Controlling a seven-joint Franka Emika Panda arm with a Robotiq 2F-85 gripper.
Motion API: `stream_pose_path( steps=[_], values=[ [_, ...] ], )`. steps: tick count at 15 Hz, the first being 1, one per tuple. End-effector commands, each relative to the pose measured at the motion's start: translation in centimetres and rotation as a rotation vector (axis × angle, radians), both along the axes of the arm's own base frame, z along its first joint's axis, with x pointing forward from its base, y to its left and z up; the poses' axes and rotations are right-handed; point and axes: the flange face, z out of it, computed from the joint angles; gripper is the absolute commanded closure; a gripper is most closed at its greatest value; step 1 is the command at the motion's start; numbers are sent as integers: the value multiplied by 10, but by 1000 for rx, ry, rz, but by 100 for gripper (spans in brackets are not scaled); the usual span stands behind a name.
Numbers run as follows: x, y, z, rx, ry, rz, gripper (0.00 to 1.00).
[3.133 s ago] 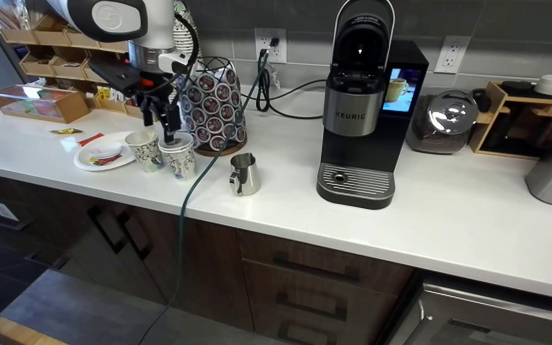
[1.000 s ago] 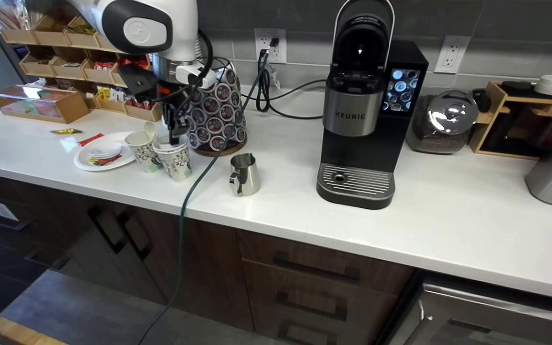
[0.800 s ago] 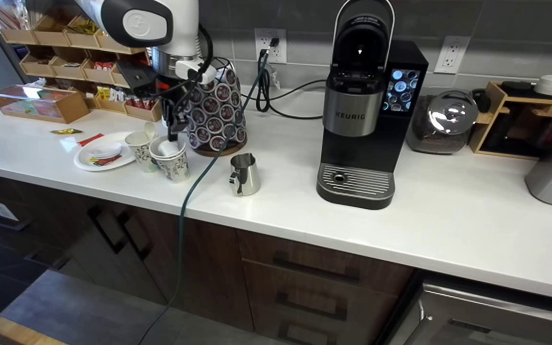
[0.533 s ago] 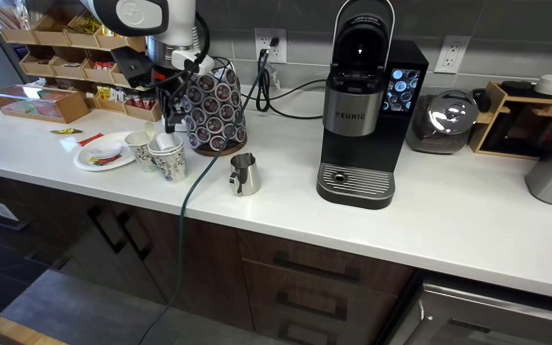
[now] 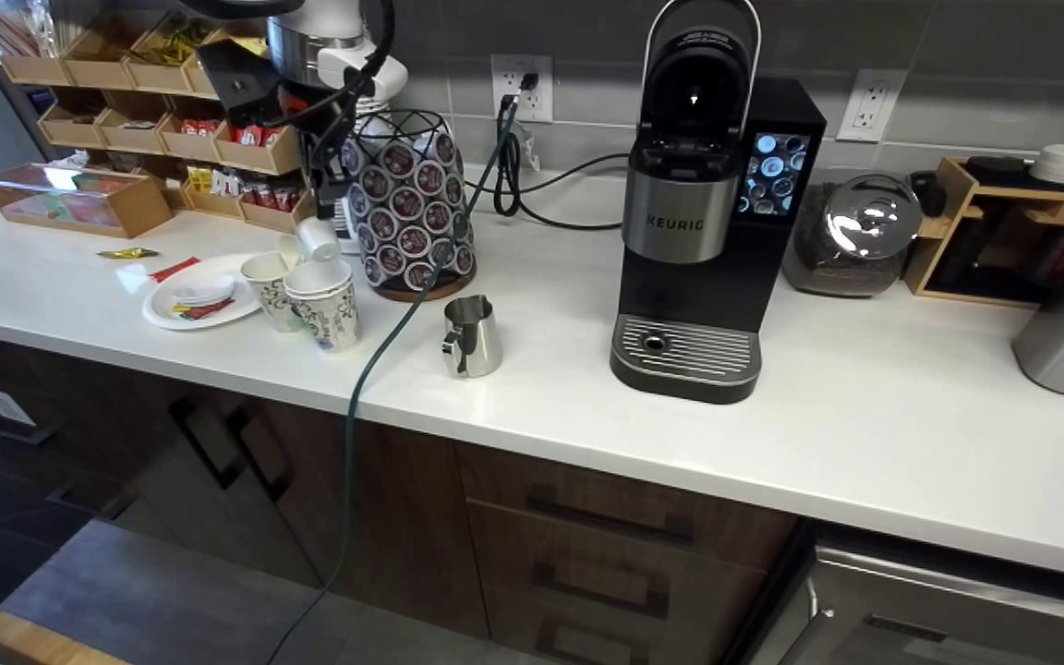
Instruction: Remove the coffee pod from the two stacked coffee cups on the right then put the coffee pod on the base of the coffeemaker.
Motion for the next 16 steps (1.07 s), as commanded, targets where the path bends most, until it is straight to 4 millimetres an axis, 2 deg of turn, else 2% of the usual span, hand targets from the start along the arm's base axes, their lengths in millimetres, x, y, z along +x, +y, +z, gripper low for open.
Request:
stream_pose_path(
  steps=[1,4,9,13,16],
  values=[
    [-6,-26,23,11,-55,-112,100],
    [-6,-61,31,14,-76,-235,100],
    [-10,-110,31,61,-88,-428,100],
    [-12,-141,17,84,-100,-569,100],
    [-15,-157,2,107,-122,-656,100]
  ],
)
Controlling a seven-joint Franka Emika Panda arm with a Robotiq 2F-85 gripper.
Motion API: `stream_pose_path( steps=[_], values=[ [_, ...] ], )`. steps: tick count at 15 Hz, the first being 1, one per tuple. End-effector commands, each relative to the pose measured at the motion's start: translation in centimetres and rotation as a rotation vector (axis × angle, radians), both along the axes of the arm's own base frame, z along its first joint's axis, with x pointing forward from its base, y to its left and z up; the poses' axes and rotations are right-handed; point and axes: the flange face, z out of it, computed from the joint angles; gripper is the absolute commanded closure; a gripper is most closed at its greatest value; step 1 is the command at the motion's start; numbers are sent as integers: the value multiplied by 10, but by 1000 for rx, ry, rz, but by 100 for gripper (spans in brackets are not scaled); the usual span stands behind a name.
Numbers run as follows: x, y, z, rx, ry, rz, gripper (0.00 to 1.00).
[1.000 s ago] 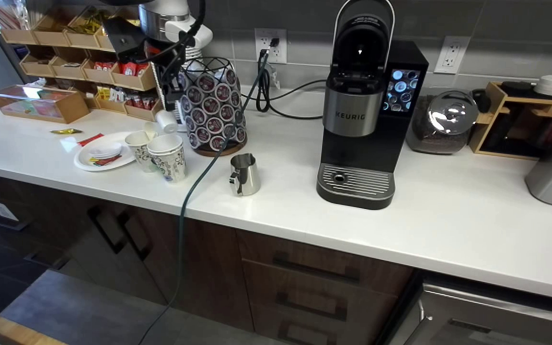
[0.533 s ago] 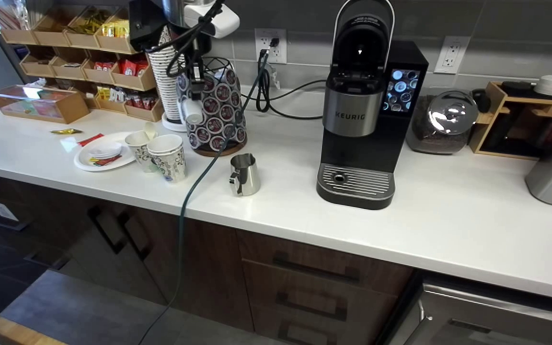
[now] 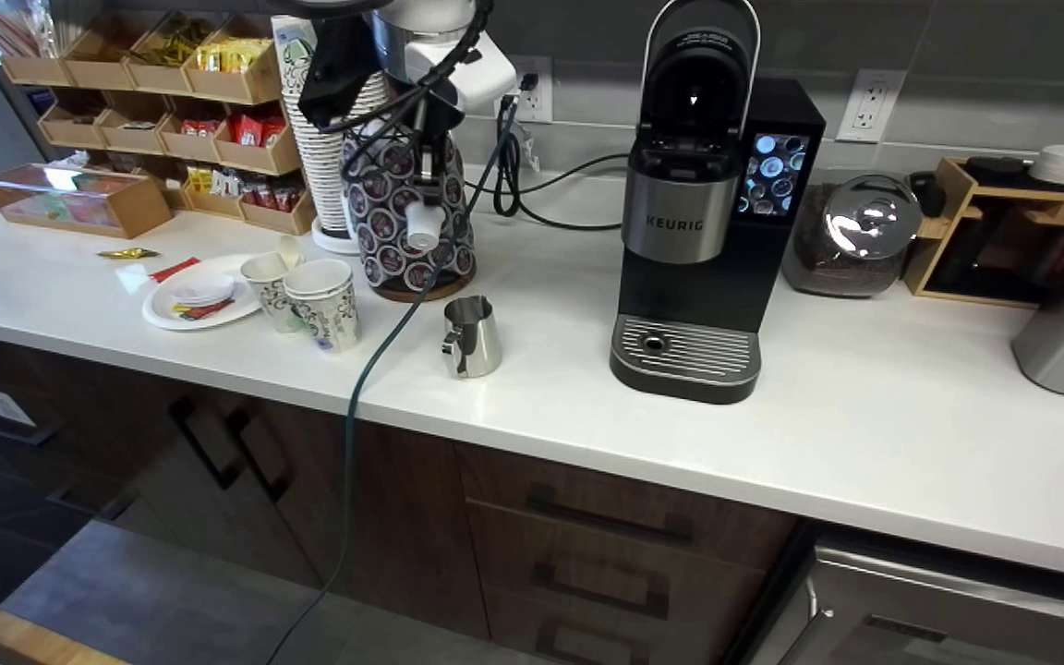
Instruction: Remove the coffee pod from the two stacked coffee cups on the right then put the coffee pod on the base of the coffeemaker.
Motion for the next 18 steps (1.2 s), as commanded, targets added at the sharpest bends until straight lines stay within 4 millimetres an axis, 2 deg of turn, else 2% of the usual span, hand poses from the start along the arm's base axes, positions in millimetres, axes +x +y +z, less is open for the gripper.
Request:
stream_pose_path(
  steps=[1,4,5,12,16,18],
  values=[
    [1,-19,-18,43,-30,-115,100],
    [-6,-27,-34,46,-31,-147,100],
    [-4,-23,-25,33,-23,-111,100],
    [-3,-24,-28,40,-18,-107,100],
    [-8,-31,-31,62,-22,-102,100],
    [-15,-35,-32,91,-38,-44,100]
  ],
)
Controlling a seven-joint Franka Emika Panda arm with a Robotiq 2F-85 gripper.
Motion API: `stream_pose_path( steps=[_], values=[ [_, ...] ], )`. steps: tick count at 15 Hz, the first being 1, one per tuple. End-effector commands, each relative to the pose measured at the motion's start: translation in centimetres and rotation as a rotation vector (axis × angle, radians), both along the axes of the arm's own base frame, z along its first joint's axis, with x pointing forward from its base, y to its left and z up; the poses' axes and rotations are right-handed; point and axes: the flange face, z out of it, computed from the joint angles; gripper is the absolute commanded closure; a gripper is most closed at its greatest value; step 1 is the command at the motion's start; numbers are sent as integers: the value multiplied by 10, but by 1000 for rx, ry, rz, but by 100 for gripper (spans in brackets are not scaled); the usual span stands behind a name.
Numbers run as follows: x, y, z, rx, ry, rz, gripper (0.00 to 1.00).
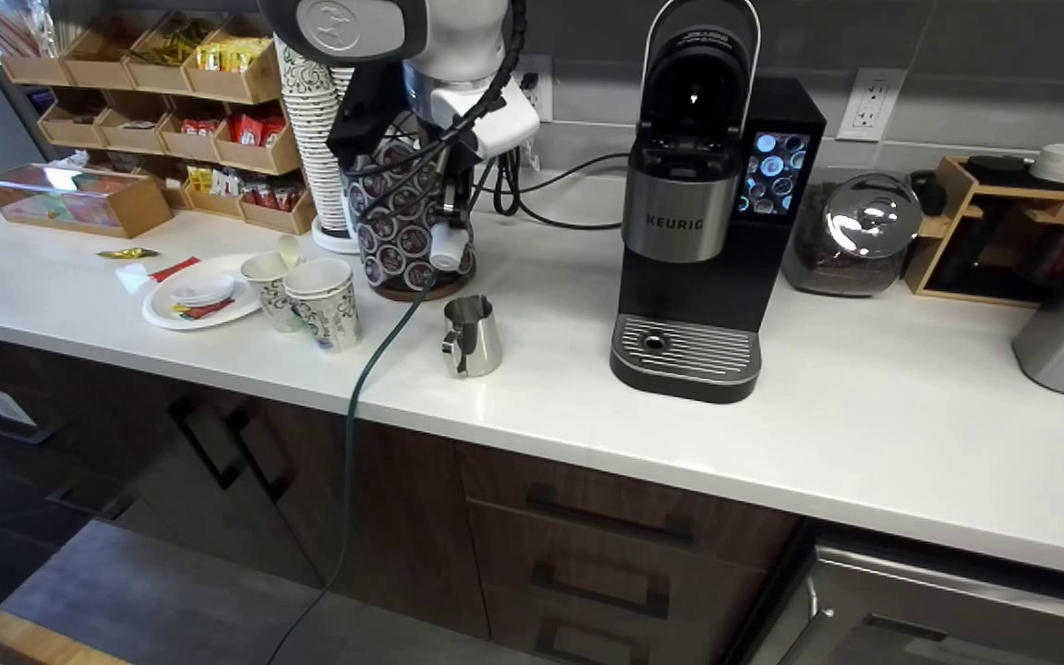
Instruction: Remove the coffee pod from the two stacked coffee cups on the right then put the coffee pod on the base of the coffeemaker.
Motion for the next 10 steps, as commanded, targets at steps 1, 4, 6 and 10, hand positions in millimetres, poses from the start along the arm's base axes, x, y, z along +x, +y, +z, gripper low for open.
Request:
stream_pose_path(
  steps=[1,4,6,10],
  values=[
    [-11,-11,-4,76,-27,76,100],
    [-19,-20,-13,142,-65,141,100],
    [-22,-28,-20,183,-114,177,100],
    [-29,-55,-30,235,-160,142,100]
  ],
)
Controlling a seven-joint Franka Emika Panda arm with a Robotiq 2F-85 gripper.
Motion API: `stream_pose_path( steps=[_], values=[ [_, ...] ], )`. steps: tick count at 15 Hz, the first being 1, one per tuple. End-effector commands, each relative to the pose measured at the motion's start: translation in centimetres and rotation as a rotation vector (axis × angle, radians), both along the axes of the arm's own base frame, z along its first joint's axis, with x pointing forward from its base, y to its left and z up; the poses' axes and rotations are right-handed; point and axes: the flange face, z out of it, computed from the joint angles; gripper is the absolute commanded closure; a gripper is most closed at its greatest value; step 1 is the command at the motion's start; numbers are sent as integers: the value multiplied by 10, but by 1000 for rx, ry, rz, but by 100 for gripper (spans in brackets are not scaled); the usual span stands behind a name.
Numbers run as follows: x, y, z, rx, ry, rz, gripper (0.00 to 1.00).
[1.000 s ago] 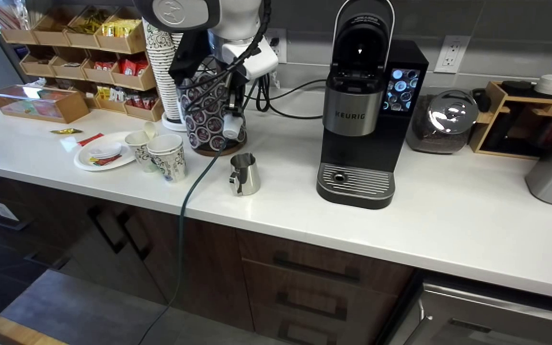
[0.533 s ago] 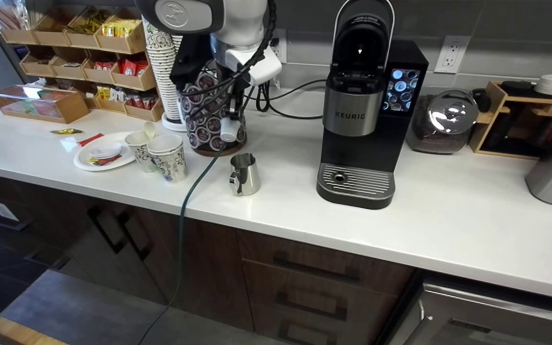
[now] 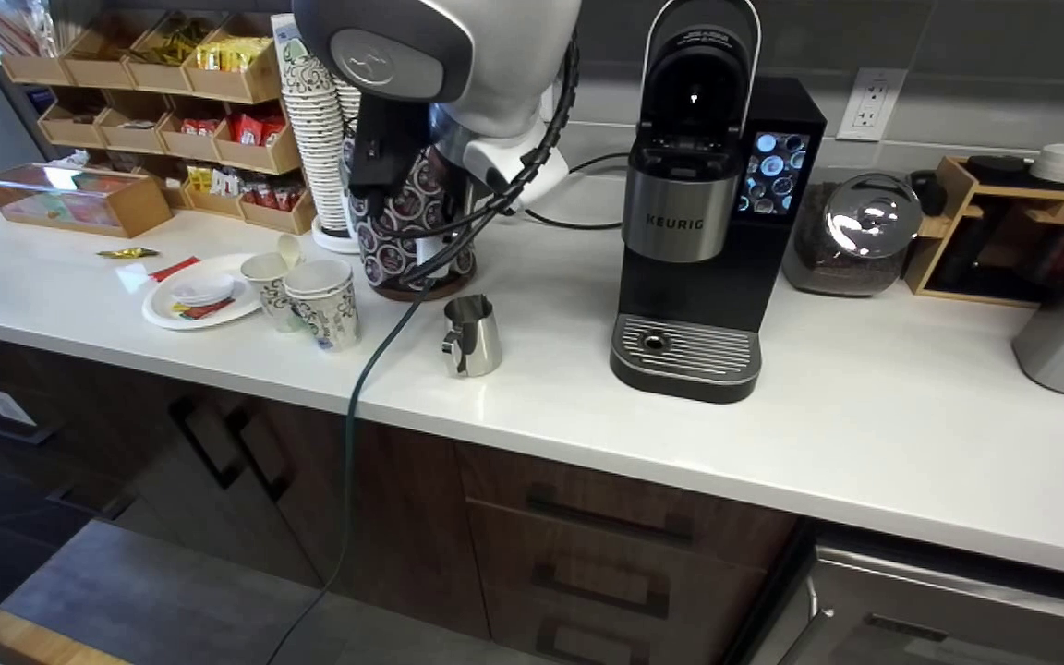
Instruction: Remove the coffee pod from the two stacked coffee cups on the right then put the coffee pod on the base of the coffeemaker.
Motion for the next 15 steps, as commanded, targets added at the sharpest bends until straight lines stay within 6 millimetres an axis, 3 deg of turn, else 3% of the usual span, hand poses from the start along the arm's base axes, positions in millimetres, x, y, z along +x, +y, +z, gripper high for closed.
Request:
stream_pose_path(
  steps=[1,7,15],
  values=[
    [-2,-29,-9,64,-49,-29,100],
    [-28,-82,-14,56,-91,-184,100],
    [-66,-120,-48,14,-47,-325,100]
  ],
)
